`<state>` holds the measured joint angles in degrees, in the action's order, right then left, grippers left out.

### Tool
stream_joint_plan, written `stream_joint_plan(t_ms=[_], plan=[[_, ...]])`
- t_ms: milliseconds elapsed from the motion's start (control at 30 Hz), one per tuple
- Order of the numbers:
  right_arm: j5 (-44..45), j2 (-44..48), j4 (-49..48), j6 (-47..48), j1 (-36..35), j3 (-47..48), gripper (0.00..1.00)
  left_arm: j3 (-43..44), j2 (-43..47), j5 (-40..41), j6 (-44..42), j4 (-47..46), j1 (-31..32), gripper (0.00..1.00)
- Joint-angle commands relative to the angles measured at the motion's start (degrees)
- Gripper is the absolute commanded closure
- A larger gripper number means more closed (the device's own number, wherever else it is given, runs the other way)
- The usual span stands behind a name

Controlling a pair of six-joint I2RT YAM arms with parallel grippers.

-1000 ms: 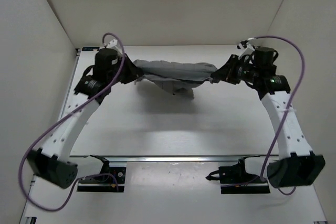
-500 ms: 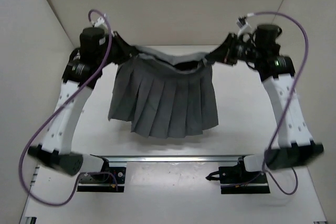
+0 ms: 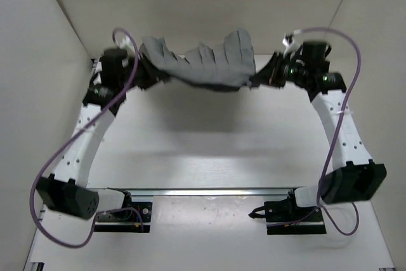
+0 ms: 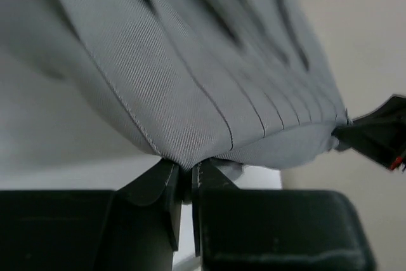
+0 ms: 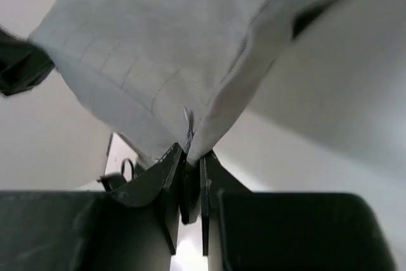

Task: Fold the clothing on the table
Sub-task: Flatten the skirt out, then fold the skirt

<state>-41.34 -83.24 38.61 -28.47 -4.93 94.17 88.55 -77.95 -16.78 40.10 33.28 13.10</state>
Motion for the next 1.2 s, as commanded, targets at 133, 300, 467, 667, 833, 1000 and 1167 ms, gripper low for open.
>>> stream_joint_plan(t_ms=[133, 300, 467, 667, 833, 1000, 1167], plan=[[10.4, 12.0, -4.1, 3.5, -2.2, -37.9, 0.93, -45.9, 18.2, 0.2, 0.7, -4.1, 3.8, 0.42], [18.2, 15.9, -2.4, 4.8, -3.6, -51.5, 0.43, -58.1, 24.4, 2.2, -2.2, -0.6, 3.1, 0.28], [21.0, 19.2, -2.9, 4.1, -3.0, -57.3, 0.42, -60.4, 25.8, 6.0, -0.7, -0.6, 6.7, 0.26], [25.3, 15.9, -5.9, 3.2, -4.1, -61.1, 0.44, -61.4, 21.2, 13.4, 4.0, -6.6, 12.8, 0.27], [26.3, 11.4, -7.5, 1.9, -7.5, -61.3, 0.46, -58.0, 11.8, 17.8, 5.3, -10.2, 17.6, 0.27], [25.4, 7.7, -9.7, 0.4, -12.3, -61.0, 0.56, -56.5, 6.3, 18.2, 6.6, -13.1, 20.4, 0.41], [24.3, 5.5, -9.7, 0.8, -14.0, -57.9, 1.00, -53.2, 5.0, 18.1, 5.4, -13.6, 18.8, 1.00]])
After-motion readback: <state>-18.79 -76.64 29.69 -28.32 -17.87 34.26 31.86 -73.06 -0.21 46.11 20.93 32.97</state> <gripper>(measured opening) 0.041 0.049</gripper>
